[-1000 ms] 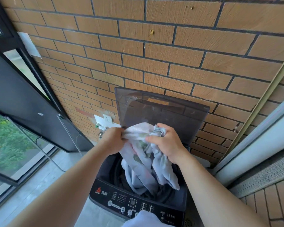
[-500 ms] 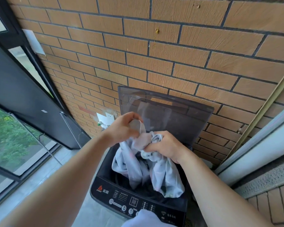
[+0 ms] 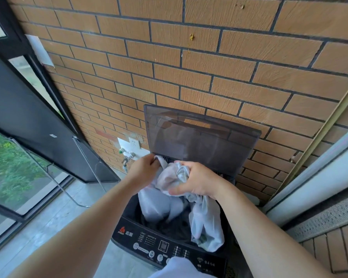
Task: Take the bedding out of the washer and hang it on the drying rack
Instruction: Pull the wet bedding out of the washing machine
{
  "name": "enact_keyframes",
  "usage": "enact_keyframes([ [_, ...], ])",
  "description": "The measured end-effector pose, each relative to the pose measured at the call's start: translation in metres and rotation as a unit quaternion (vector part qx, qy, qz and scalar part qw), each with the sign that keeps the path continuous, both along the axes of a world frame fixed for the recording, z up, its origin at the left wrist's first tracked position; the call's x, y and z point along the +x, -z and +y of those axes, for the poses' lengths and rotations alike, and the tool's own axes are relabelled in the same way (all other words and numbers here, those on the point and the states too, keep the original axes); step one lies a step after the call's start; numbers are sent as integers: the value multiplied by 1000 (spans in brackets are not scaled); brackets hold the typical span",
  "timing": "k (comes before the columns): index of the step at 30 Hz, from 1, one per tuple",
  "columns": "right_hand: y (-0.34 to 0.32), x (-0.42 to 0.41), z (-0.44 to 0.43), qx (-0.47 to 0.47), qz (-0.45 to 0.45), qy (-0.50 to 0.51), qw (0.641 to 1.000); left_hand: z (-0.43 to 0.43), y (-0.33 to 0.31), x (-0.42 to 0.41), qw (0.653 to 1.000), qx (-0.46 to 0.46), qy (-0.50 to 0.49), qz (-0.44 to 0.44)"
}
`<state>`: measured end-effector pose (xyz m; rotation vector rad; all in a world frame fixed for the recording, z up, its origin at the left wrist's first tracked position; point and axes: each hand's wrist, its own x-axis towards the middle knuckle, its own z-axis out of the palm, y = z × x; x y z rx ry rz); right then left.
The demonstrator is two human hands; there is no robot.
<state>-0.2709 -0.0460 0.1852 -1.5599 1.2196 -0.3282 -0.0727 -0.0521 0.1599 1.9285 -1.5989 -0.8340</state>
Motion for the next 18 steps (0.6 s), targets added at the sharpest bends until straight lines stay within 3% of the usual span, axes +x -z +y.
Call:
enact_keyframes([
  [2,2,3,3,17,-15,-17,1000,-1,-23,-7,998,-45,31,-25],
  [6,-2,3,6,18,-99,42,994,-1,-49,1,993,-2,101,65],
  [11,-17,1,7,-16,-199,97,975,-1,2,23,980,33,118,-155],
  [14,-17,5,8,-48,-196,134,970,4,23,26,988,90,81,-94],
  [18,-5,4,7,-22,-84,111,990,8,17,12,992,32,81,-91],
])
